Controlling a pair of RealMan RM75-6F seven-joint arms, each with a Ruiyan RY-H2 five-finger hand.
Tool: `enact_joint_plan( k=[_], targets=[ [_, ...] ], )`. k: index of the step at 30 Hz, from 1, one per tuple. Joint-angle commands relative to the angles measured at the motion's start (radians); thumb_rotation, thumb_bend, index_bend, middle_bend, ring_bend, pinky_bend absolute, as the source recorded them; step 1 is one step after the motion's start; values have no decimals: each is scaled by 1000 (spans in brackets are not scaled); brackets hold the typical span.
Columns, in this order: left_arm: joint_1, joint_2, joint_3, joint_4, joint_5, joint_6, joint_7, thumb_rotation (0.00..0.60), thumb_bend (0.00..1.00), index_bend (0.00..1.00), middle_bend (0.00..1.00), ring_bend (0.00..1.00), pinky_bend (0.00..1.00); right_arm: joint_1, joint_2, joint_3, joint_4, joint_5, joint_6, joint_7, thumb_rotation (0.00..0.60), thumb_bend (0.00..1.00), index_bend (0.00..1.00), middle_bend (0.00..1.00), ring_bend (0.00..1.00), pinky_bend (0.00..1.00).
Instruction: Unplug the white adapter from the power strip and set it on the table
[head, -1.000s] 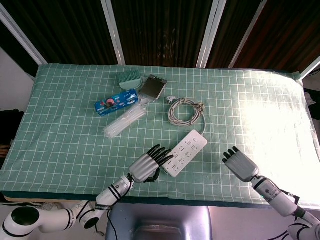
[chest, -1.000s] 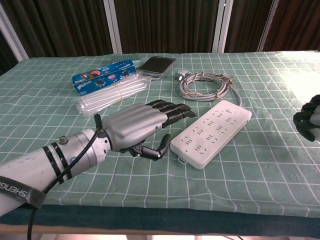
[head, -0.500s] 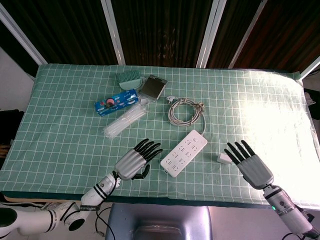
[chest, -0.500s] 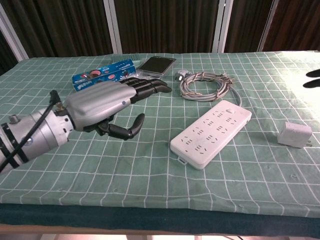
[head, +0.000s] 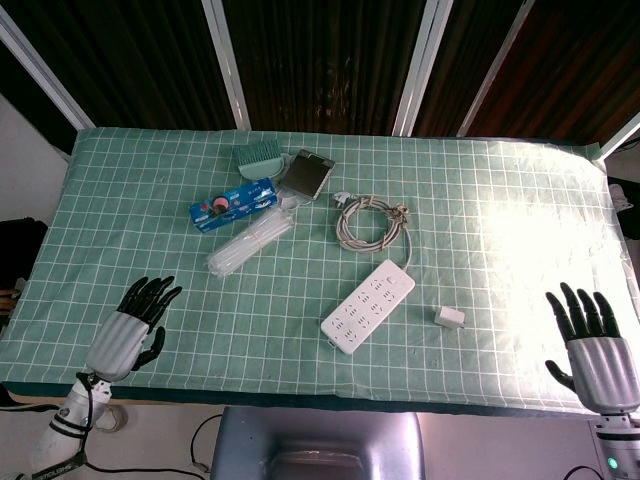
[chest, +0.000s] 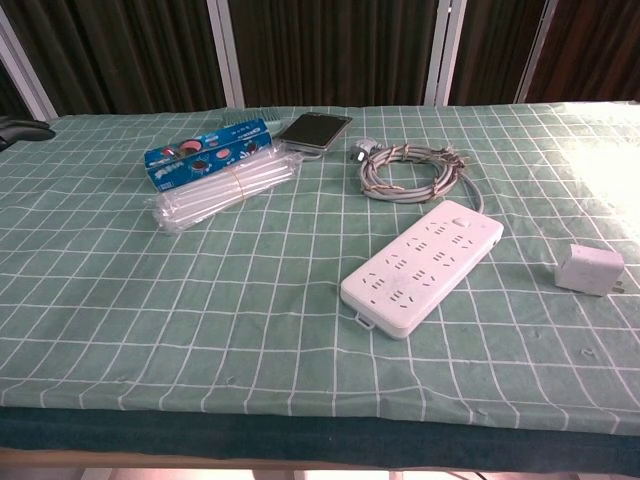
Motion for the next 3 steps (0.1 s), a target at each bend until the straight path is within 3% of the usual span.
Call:
enact_joint_plan(
  k=[1,3],
  targets=[
    [59,22,4,74,8,75,-83,600,671,0,0,0,67,-21,-7,19,17,11,4,19,600,241,0,0,0,14],
    [64,11,-11,86,10,86,-55,600,671,0,0,0,66,-25,-3,22,17,4,5,27,600,240,0,0,0,14]
  ],
)
